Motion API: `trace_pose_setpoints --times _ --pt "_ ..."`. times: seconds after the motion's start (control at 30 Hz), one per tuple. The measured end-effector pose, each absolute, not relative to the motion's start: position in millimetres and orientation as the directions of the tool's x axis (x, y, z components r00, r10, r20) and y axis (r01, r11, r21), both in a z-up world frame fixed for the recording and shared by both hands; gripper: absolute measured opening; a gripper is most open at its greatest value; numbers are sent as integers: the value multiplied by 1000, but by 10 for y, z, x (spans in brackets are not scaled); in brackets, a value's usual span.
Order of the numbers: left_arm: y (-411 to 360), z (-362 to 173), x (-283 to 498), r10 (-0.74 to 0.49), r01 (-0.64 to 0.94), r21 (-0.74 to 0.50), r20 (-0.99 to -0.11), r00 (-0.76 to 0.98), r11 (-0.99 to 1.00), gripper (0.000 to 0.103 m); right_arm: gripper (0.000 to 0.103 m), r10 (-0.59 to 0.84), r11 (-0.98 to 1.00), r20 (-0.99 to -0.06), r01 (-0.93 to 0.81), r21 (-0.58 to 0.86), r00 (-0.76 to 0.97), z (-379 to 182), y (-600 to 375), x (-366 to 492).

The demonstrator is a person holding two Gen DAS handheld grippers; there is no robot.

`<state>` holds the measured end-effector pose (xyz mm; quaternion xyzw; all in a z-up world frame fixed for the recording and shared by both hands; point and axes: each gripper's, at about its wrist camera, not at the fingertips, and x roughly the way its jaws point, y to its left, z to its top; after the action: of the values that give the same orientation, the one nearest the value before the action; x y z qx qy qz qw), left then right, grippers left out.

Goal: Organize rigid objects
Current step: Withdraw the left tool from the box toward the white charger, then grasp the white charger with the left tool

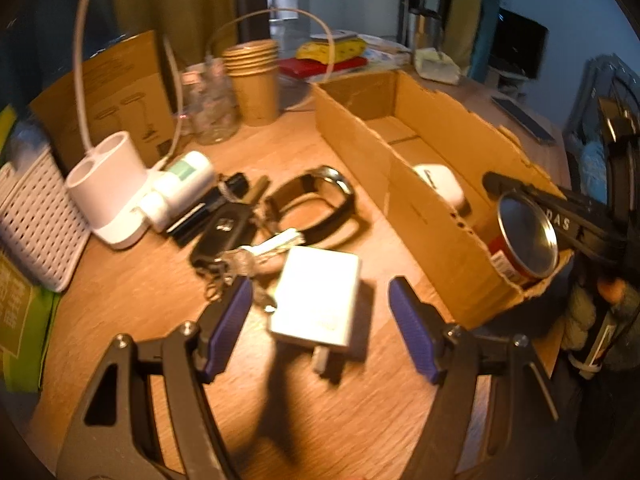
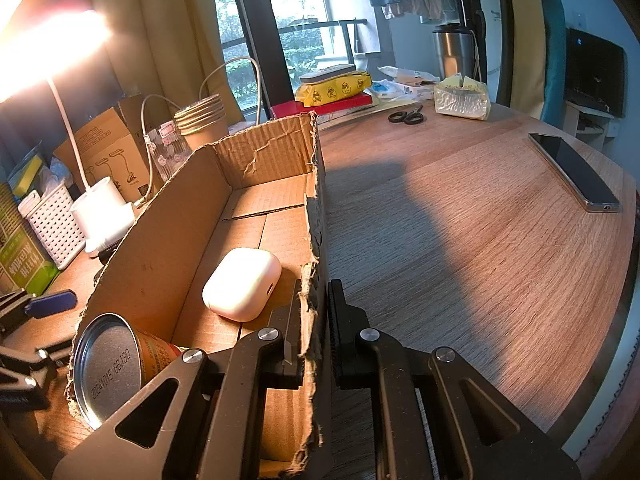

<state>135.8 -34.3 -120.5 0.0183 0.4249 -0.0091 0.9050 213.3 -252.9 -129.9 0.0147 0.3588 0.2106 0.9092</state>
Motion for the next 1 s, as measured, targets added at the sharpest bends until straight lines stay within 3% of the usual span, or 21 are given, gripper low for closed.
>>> trace_pose_setpoints --times 0.57,0.7,1.0 --pt "-427 -1408 1537 31 66 88 -799 601 994 71 10 393 911 -647 -372 177 654 -1294 -2527 2134" --pt "-429 -1427 1536 55 62 115 -798 600 991 52 10 393 911 -647 -373 178 654 -1300 -2522 2132" --pt "-391 -1428 1498 50 59 107 -796 603 993 51 11 393 911 -647 -372 177 654 -1293 -2524 2134"
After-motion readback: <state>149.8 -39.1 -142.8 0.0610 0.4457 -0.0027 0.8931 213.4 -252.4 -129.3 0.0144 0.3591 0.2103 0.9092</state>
